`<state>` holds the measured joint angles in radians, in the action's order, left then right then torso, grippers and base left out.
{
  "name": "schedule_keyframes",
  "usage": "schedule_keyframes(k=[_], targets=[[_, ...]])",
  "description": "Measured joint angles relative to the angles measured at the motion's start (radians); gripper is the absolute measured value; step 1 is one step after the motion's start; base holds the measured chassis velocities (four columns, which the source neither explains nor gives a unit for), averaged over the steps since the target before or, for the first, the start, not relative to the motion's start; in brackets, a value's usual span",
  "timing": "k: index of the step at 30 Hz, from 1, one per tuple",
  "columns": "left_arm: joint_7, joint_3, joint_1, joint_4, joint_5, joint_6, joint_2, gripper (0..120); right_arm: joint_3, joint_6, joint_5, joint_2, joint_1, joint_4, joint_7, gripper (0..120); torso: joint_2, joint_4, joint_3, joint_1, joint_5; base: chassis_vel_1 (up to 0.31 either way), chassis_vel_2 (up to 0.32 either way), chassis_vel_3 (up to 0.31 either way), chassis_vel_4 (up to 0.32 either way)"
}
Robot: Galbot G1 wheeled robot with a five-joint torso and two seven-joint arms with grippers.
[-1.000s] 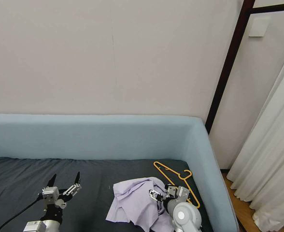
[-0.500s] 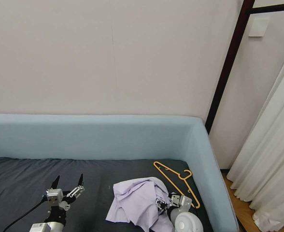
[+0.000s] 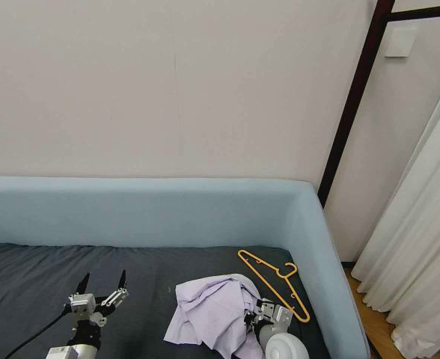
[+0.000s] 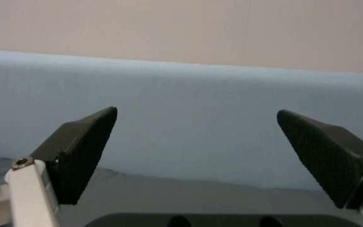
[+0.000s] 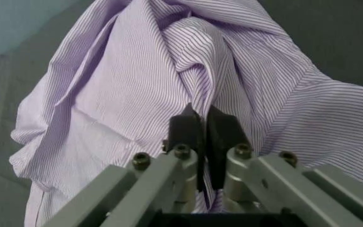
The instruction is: Pick up the clothes from the sofa and hang them on the clothes hanger.
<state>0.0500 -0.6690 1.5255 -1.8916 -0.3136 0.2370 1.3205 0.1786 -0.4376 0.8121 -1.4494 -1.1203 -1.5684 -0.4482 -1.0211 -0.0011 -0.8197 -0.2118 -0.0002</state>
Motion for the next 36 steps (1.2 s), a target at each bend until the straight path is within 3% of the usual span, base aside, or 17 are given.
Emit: schedule_keyframes(k=[7, 11, 16, 22, 26, 36], targets=[[0.003, 0.011, -0.005, 0.006, 0.011, 0.002, 0.004, 100, -0.011, 0.148, 0.000, 0.014, -0.007, -0.019, 0.057, 0, 0.000, -0.0001, 0.000, 0.000, 0.0000, 0.000, 0.000, 0.000, 0.000], [0.005, 0.014, -0.006, 0.014, 0.016, 0.013, 0.004, 100, -0.020, 0.363, 0.022, 0.033, -0.018, -0.046, 0.236, 0, 0.000, -0.0001, 0.000, 0.000, 0.0000, 0.000, 0.000, 0.000, 0.000], [0.006, 0.016, -0.008, 0.016, 0.017, 0.017, 0.004, 100, -0.031, 0.483, 0.053, 0.051, -0.024, -0.098, 0.324, 0, 0.000, 0.0000, 0.000, 0.000, 0.0001, 0.000, 0.000, 0.000, 0.000], [0.007, 0.018, -0.009, 0.014, 0.018, 0.019, 0.006, 100, -0.042, 0.558, 0.046, 0.100, -0.021, -0.171, 0.407, 0, 0.000, -0.0001, 0.000, 0.000, 0.0002, 0.000, 0.000, 0.000, 0.000], [0.009, 0.018, -0.011, 0.010, 0.019, 0.021, 0.007, 100, -0.032, 0.582, 0.060, 0.191, 0.034, -0.257, 0.438, 0, 0.000, -0.0001, 0.000, 0.000, 0.0001, 0.000, 0.000, 0.000, 0.000], [0.010, 0.018, -0.017, 0.017, 0.026, 0.027, 0.014, 100, -0.022, 0.605, 0.139, 0.332, 0.157, -0.275, 0.493, 0, 0.000, -0.0001, 0.000, 0.000, 0.0001, 0.000, 0.000, 0.000, 0.000]])
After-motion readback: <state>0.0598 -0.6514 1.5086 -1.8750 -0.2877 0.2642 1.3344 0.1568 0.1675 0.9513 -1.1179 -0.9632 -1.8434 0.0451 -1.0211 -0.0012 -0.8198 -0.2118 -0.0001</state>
